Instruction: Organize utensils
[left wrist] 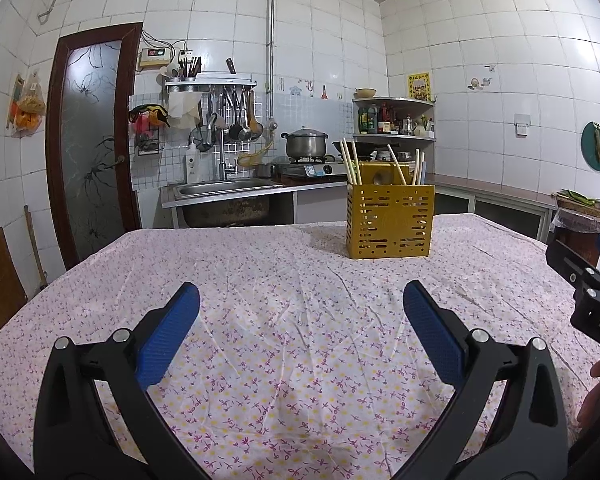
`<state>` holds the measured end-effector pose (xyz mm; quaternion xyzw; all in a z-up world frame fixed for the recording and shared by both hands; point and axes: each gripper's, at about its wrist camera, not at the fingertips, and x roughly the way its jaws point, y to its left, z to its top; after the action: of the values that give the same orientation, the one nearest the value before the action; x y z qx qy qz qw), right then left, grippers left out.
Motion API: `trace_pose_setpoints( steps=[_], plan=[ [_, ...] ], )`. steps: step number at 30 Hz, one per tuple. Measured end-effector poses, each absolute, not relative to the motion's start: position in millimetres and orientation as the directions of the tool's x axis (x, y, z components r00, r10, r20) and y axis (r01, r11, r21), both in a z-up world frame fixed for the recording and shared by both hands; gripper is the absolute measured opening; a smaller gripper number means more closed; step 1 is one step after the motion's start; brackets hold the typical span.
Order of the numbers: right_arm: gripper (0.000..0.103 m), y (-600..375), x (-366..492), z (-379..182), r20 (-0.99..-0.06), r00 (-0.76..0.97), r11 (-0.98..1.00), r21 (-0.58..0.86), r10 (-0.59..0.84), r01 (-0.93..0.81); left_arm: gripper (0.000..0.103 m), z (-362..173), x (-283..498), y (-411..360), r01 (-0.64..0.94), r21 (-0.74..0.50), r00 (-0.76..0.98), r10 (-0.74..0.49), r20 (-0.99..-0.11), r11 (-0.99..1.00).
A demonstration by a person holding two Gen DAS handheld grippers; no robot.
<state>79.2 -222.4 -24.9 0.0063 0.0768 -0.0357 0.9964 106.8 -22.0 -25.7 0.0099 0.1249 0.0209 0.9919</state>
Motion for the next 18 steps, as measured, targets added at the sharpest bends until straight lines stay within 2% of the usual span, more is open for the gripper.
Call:
trace_pose_setpoints(
  steps=[18],
  plan=[
    [0.099, -223.0, 78.6, -24.3, -0.152, 0.986, 0.997, 0.010, -0.069, 0.072, 0.098, -24.9, 103.4, -24.6, -0.047, 0.035, 0.972, 0.054, -0.227, 0.998]
  ],
)
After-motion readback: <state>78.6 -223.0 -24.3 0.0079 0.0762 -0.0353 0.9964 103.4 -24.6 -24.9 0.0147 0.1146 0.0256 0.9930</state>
